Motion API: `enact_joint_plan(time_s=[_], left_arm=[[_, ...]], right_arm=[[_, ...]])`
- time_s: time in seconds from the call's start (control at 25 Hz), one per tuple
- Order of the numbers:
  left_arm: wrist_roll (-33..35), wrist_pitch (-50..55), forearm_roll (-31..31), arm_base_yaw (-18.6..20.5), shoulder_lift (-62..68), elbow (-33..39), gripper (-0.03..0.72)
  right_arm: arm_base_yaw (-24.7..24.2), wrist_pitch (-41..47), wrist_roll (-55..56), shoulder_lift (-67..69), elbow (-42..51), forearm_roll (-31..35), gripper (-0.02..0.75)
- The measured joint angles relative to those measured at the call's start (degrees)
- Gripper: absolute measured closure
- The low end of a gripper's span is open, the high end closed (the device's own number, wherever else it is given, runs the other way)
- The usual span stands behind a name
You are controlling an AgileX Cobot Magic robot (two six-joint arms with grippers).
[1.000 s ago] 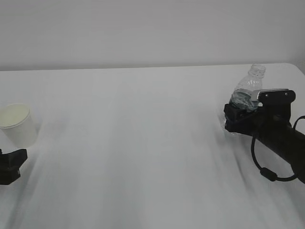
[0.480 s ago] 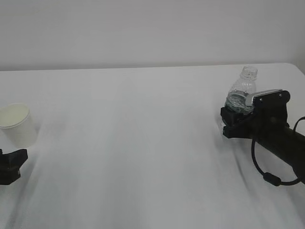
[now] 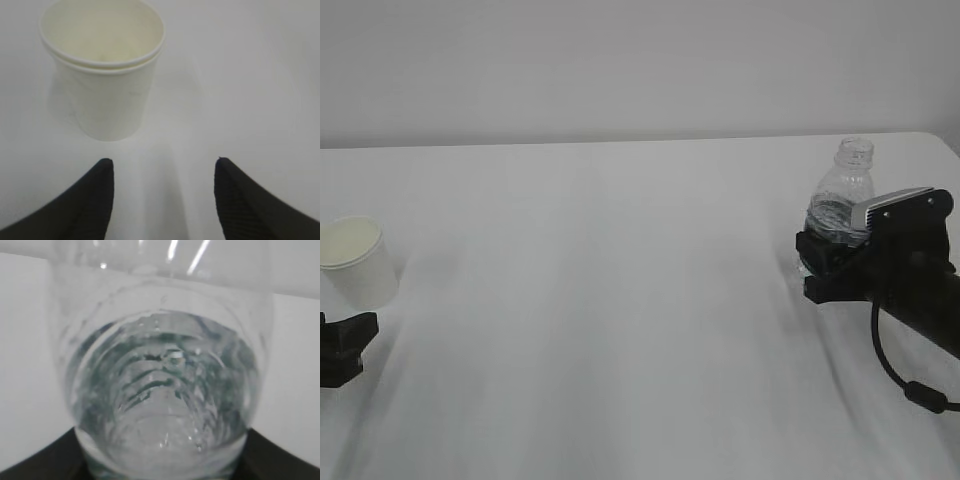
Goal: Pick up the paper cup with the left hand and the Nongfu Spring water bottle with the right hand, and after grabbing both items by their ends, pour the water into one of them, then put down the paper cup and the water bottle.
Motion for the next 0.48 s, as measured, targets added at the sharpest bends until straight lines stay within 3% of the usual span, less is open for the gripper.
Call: enact_joint_plan(time_s=[0.48], left_arm=[[0.00,0.00,0.12,0.00,0.00,0.00,0.237]], right_arm=[[0.00,0.13,-1.12,-13.36,10.31,-4.15,0.345]])
